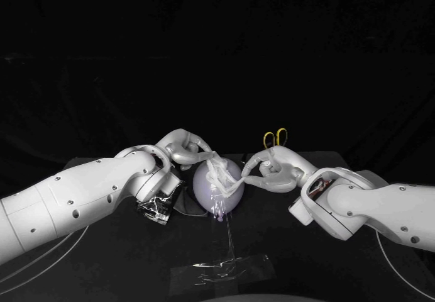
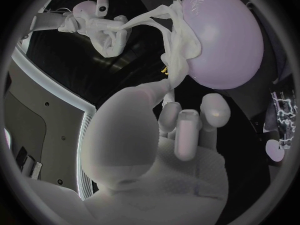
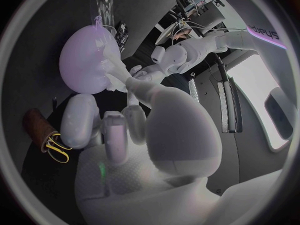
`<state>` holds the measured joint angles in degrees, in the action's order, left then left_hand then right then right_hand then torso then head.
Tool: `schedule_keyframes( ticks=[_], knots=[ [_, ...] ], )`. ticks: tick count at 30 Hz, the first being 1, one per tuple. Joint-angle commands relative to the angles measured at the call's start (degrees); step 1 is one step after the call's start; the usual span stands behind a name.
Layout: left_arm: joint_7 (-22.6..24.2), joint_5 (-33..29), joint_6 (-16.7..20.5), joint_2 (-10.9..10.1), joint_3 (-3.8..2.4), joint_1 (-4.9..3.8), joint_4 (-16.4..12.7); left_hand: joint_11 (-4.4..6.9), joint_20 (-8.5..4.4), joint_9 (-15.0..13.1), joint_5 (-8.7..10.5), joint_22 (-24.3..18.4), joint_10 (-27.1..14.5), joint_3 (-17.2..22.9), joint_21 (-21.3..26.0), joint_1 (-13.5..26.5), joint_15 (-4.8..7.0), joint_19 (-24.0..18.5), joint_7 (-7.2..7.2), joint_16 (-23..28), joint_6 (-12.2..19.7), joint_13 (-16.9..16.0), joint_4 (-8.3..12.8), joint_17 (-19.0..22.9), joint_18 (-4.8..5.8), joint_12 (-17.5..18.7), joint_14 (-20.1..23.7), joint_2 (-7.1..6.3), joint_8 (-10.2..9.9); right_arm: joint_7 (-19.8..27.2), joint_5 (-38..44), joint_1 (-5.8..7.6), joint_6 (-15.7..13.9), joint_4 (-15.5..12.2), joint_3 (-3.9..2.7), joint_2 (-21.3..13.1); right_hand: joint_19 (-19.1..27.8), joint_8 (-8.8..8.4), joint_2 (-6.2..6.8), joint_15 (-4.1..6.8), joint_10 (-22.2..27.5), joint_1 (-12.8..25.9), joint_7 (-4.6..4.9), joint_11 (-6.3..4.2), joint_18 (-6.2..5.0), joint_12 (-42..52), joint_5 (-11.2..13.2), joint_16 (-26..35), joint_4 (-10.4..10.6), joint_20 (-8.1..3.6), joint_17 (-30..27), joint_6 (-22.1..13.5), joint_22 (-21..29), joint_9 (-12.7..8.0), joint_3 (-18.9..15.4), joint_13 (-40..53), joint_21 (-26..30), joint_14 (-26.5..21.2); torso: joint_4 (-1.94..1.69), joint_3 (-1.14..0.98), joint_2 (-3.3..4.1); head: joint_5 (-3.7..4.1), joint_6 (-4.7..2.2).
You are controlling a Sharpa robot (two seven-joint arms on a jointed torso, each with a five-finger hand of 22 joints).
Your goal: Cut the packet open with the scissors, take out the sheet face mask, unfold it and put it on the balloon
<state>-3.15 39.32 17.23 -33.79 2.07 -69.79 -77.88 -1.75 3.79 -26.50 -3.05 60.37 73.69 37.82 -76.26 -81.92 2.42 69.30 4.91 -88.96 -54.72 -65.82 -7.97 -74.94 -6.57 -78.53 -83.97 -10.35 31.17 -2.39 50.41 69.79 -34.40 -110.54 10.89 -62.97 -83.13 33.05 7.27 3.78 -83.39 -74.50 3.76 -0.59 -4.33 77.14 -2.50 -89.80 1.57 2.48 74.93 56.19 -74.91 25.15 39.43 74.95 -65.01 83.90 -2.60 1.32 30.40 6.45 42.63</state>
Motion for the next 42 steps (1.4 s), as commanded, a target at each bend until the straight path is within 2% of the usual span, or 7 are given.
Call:
schedule_keyframes(
  ticks=[1, 6, 14, 25, 30, 35, 42],
  knots=[
    [-0.29, -5.25, 0.33, -0.89, -0.11, -0.09, -0.57, 0.98, -0.05, -2.45, 0.17, 0.14, 0.69, 0.46, 0.04, 0.57, -0.04, -0.3, 0.07, 0.17, 0.37, -0.09, 0.33, -8.54, 0.41, 0.12, -3.61, 0.19, 0.24, 0.98, 1.07, -0.07, -0.01, -0.25, -0.01, -0.78, -0.25, 0.2, -0.38, 0.1, -0.54, 0.44, -0.02, 0.04, 0.22, -0.26, -0.29, -0.2, -0.44, -0.25, 15.07, 0.35, -9.61, 0.11, -0.14, 4.98, -0.25, 6.1, 0.09, -0.03, 0.01, -0.1, 0.0],
    [-0.08, -8.1, 1.44, -2.99, -0.11, -0.02, -1.8, 0.98, -0.07, -2.51, 0.18, 0.21, 0.62, 0.71, 0.0, 0.87, -0.03, -0.27, 0.08, 0.19, 0.4, 0.07, 0.67, -8.5, 0.42, 0.24, -3.59, 0.13, 0.37, 1.6, 1.37, -0.07, -0.62, -0.59, -0.01, -2.45, -0.28, 0.2, -0.38, 0.1, -0.54, 0.44, -0.03, 0.03, 0.24, -0.25, -0.29, -0.2, -0.45, -0.25, 15.07, 0.35, -9.63, 0.11, -0.14, 5.0, -0.36, 6.1, 0.08, -0.05, 0.12, -0.04, 0.08],
    [2.75, -17.64, 4.48, -6.41, -0.07, 0.2, -3.64, 0.97, -0.07, -2.6, 0.2, 0.23, 0.27, 0.87, 0.0, 1.59, -0.04, -0.27, 0.07, 0.24, 0.54, 0.78, 0.92, -8.3, 0.43, 0.65, -3.52, 0.12, 0.54, 2.59, 1.55, -0.07, -1.32, -0.79, -0.03, -4.49, -0.33, 0.2, -0.38, 0.1, -0.55, 0.43, -0.03, 0.03, 0.27, -0.24, -0.29, -0.2, -0.47, -0.25, 15.07, 0.35, -9.67, 0.11, -0.15, 5.01, -0.53, 6.1, 0.01, -0.01, 0.06, -0.04, 0.3],
    [7.51, -27.68, 11.07, -8.65, -0.02, 0.35, -4.6, 1.02, -0.06, -2.67, 0.19, 0.41, 0.11, 0.97, -0.07, 1.97, -0.02, -0.15, -0.01, 0.23, 0.61, 1.22, 1.05, -8.45, 0.46, 0.92, -3.59, 0.23, 0.67, 3.79, 1.57, 0.1, -2.44, -0.58, -0.1, -5.82, -0.27, 0.21, -0.39, 0.1, -0.53, 0.43, -0.04, 0.03, 0.24, -0.29, -0.29, -0.2, -0.51, -0.25, 15.07, 0.35, -9.63, 0.11, -0.15, 4.97, -0.34, 6.1, 0.08, -0.05, 0.03, -0.45, 0.06],
    [8.15, -30.06, 11.26, -9.25, -0.01, 0.4, -5.02, 1.04, -0.07, -2.7, 0.2, 0.18, -0.23, 1.02, 0.03, 2.11, 0.0, -0.3, -0.03, 0.27, 0.65, 1.83, 1.11, -8.25, 0.42, 1.24, -3.52, 0.26, 0.71, 4.24, 1.47, 0.22, -2.85, -0.44, -0.14, -5.73, -0.29, 0.21, -0.4, 0.11, -0.56, 0.41, -0.04, 0.02, 0.24, -0.22, -0.29, -0.2, -0.55, -0.25, 15.07, 0.35, -9.64, 0.12, -0.15, 5.04, -0.4, 6.1, 0.07, -0.08, 0.13, -0.41, -0.11],
    [9.01, -31.62, 10.51, -9.57, -0.01, 0.49, -5.72, 1.07, -0.07, -2.73, 0.2, 0.01, -0.45, 1.07, 0.12, 2.3, 0.02, -0.42, -0.06, 0.31, 0.72, 2.26, 1.21, -8.06, 0.38, 1.52, -3.45, 0.26, 0.77, 4.62, 1.32, 0.67, -3.44, -0.42, -0.2, -5.56, -0.29, 0.21, -0.4, 0.11, -0.56, 0.41, -0.04, 0.02, 0.24, -0.22, -0.29, -0.2, -0.55, -0.25, 15.07, 0.35, -9.64, 0.12, -0.15, 5.04, -0.4, 6.1, 0.13, -0.01, 0.15, -0.48, -0.35],
    [10.82, -32.78, 8.84, -9.89, -0.12, 0.52, -7.25, 1.1, -0.08, -2.78, 0.2, -0.23, -0.85, 1.14, 0.26, 2.54, 0.05, -0.6, -0.08, 0.37, 0.85, 2.98, 1.4, -7.84, 0.33, 2.0, -3.36, 0.27, 0.85, 5.31, 0.58, 2.92, -4.22, 0.2, -0.35, -4.29, -0.24, 0.22, -0.42, 0.11, -0.51, 0.4, -0.04, 0.02, 0.21, -0.32, -0.29, -0.2, -0.59, -0.25, 15.07, 0.35, -9.6, 0.12, -0.14, 4.96, -0.22, 6.1, 0.0, -0.03, -0.04, -0.58, -0.79]
  ],
)
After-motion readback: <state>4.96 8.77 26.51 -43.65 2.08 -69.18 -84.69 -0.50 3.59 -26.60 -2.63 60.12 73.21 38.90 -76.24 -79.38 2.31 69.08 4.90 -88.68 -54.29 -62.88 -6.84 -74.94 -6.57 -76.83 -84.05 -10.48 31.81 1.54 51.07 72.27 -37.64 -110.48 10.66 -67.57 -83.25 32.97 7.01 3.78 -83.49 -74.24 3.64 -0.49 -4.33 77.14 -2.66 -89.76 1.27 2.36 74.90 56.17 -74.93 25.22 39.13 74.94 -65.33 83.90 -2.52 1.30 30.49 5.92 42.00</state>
